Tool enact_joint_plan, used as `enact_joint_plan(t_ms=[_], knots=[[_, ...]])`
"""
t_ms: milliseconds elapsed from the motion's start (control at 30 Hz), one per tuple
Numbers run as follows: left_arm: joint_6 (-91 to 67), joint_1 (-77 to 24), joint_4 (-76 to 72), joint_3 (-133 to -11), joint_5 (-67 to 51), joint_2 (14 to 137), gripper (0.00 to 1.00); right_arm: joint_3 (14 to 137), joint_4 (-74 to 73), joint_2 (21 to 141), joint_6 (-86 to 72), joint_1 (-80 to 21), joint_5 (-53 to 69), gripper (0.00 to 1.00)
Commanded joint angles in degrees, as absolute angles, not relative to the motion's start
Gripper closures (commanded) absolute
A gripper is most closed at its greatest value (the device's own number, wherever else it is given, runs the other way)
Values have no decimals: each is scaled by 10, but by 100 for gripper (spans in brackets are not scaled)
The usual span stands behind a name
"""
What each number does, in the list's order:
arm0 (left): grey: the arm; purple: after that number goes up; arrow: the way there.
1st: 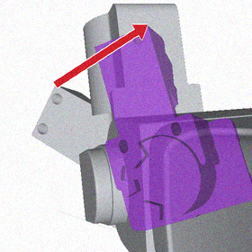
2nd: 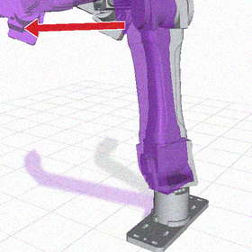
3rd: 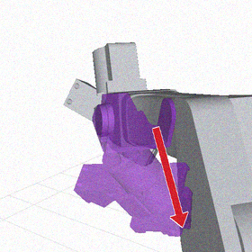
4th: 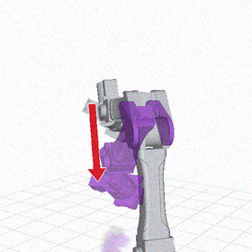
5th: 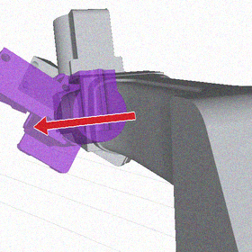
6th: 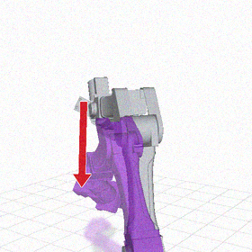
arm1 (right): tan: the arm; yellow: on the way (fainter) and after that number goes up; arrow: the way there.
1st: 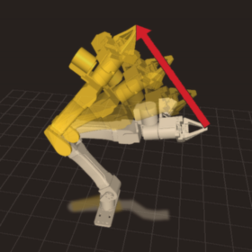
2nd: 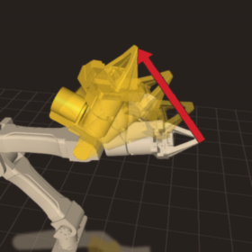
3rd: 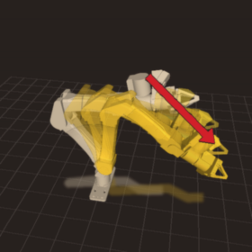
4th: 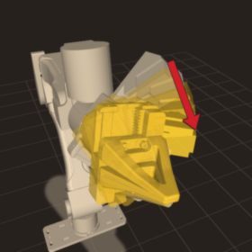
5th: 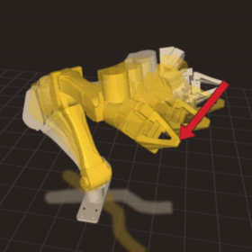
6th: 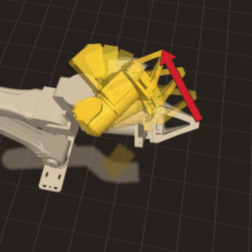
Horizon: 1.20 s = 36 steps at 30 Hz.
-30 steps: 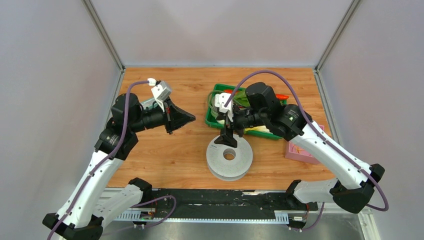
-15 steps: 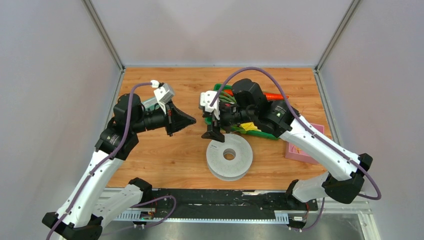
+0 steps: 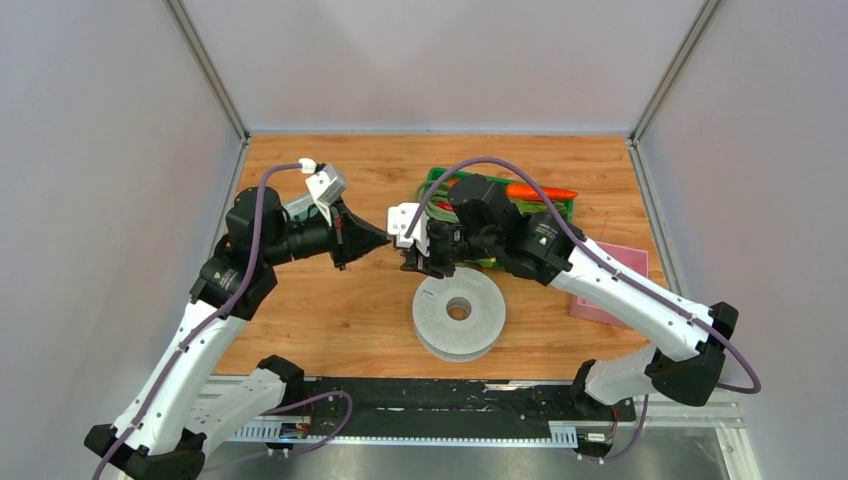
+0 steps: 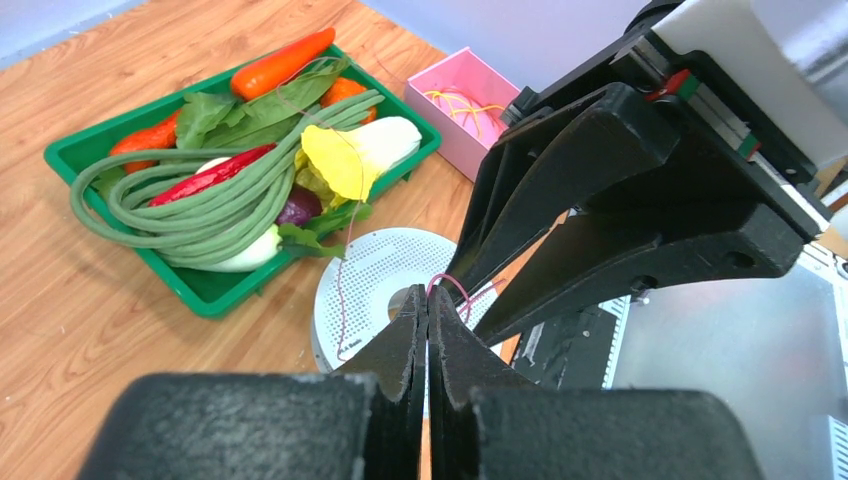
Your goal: Wrap the cables
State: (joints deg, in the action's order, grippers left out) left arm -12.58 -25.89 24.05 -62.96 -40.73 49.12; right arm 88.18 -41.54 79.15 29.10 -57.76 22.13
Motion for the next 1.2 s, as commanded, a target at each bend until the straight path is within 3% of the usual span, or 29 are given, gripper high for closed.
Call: enact_joint_plan(t_ms=[0, 133, 467, 733, 1167], knots=[[-131, -261, 212, -638, -409, 485, 100, 875, -386, 768, 302, -580, 194, 69], [-127, -261, 214, -631, -418, 480, 100, 875, -383, 767, 285, -578, 185, 57], [-124, -261, 217, -628, -418, 478, 100, 889, -380, 766, 256, -569, 219, 67], [-113, -261, 224, -622, -417, 477, 100, 894, -381, 766, 241, -559, 216, 62], [-138, -261, 208, -614, -417, 482, 100, 899, -367, 779, 233, -556, 214, 66]])
